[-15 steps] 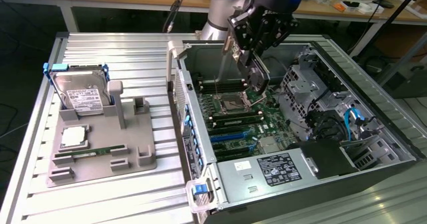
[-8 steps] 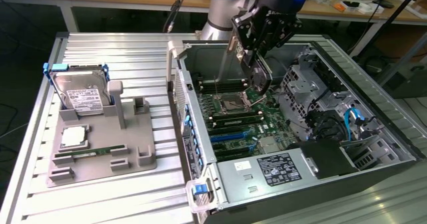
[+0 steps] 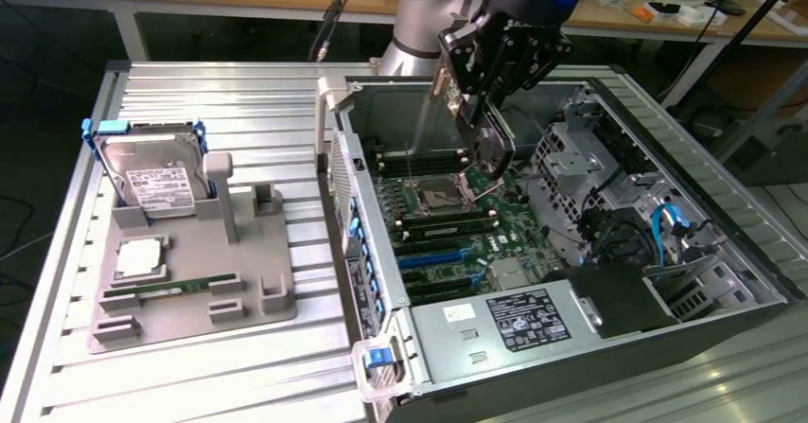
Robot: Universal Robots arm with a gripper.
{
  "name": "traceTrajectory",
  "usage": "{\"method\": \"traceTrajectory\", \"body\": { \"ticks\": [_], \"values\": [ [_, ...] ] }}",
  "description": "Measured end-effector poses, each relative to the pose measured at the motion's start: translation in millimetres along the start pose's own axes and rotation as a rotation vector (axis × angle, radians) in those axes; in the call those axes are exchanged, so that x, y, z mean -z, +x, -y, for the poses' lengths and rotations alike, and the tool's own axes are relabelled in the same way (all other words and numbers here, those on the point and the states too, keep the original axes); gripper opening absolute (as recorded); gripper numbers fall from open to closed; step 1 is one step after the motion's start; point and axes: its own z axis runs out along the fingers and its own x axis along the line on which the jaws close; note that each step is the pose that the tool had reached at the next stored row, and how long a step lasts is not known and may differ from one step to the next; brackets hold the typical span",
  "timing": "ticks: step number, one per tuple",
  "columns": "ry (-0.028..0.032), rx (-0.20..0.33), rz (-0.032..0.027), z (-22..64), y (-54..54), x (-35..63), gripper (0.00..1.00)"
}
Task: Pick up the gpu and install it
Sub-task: 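Insert the gpu into the slot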
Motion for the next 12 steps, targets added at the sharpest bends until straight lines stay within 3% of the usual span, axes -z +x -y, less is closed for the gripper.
{"method": "traceTrajectory", "body": {
  "ticks": [5,6,8,12],
  "values": [
    [0.0,0.007,-0.0004,0.0,0.0,0.0,0.27],
    [-0.0002,0.031,-0.0017,0.0,0.0,0.0,0.27],
    [-0.0012,0.131,-0.007,0.0,0.0,0.0,0.27],
    [-0.002,0.216,-0.0114,0.0,0.0,0.0,0.27]
  ]
}}
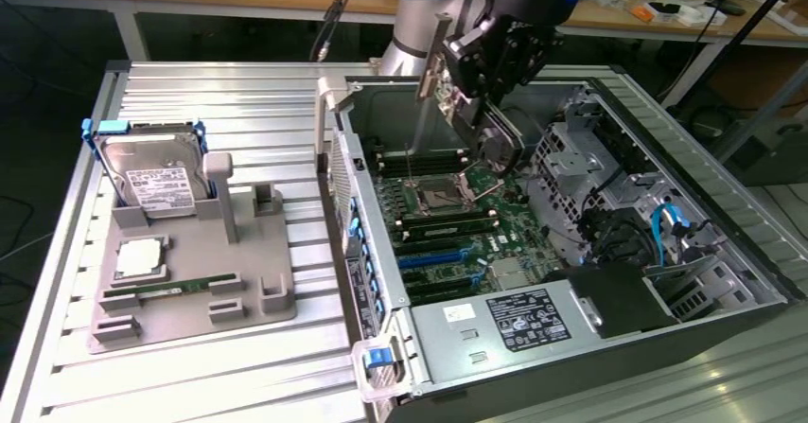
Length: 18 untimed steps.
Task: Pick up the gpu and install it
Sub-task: 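Insert the gpu into the slot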
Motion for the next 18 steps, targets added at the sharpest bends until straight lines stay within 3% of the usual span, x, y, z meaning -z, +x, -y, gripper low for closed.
{"method": "traceTrajectory", "body": {
  "ticks": [18],
  "values": [
    [-0.0051,0.433,-0.0223,0.3,-1.2,-0.1,0.27]
  ]
}}
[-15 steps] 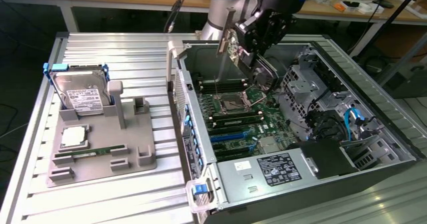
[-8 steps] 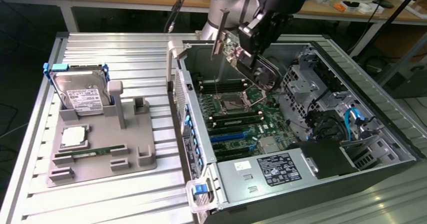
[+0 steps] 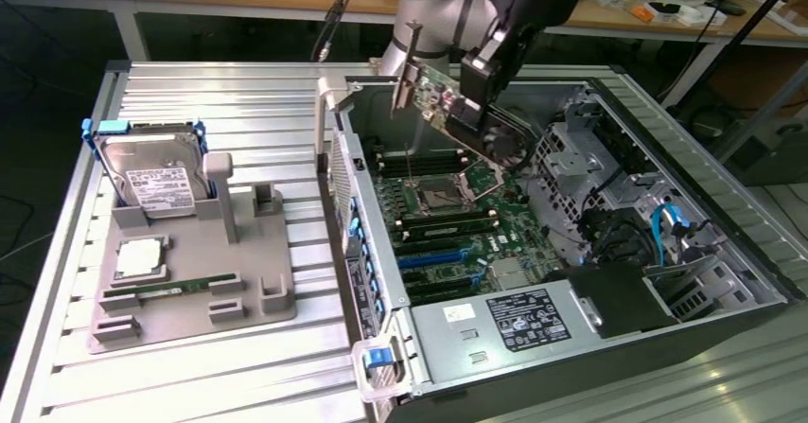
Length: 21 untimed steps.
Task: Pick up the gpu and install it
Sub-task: 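Insert the gpu into the slot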
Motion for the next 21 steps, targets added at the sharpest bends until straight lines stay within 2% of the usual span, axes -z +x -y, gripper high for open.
{"method": "traceTrajectory", "body": {
  "ticks": [4,6,14,17,21],
  "values": [
    [-0.0016,0.046,-0.0015,5.5,-6.2,0.2,0.27],
    [-0.0022,0.11,-0.0051,6.1,-7.0,0.2,0.27],
    [-0.0043,0.262,-0.0127,8.3,-9.5,0.1,0.27],
    [-0.0053,0.302,-0.0143,9.2,-10.5,0.0,0.27],
    [-0.0056,0.322,-0.0153,12.9,-13.6,-0.1,0.27]
  ]
}}
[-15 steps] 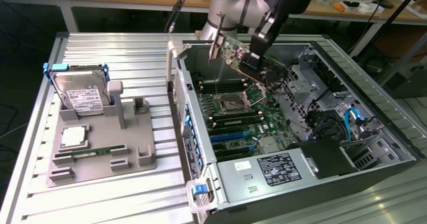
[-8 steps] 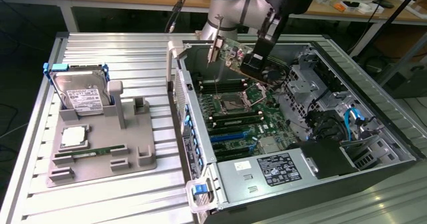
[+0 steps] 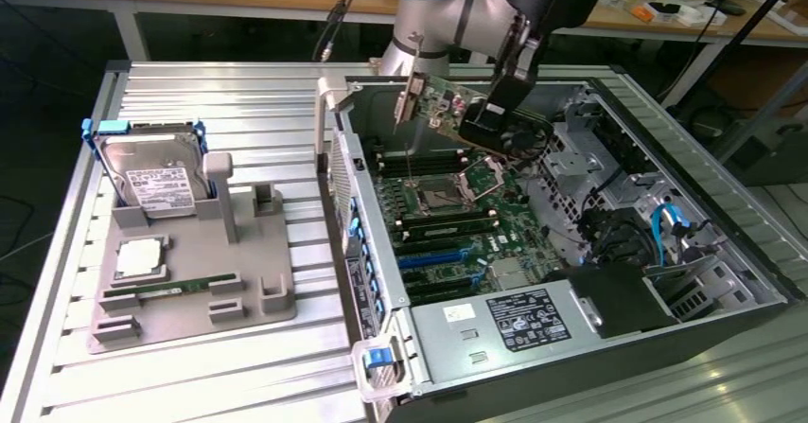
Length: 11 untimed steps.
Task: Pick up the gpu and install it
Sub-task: 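Insert the gpu into the slot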
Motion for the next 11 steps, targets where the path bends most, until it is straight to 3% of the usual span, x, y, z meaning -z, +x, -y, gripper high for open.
{"method": "traceTrajectory", "body": {
  "ticks": [11],
  "values": [
    [-0.0045,0.103,-0.0003,11.2,-6.5,0.5,0.27]
  ]
}}
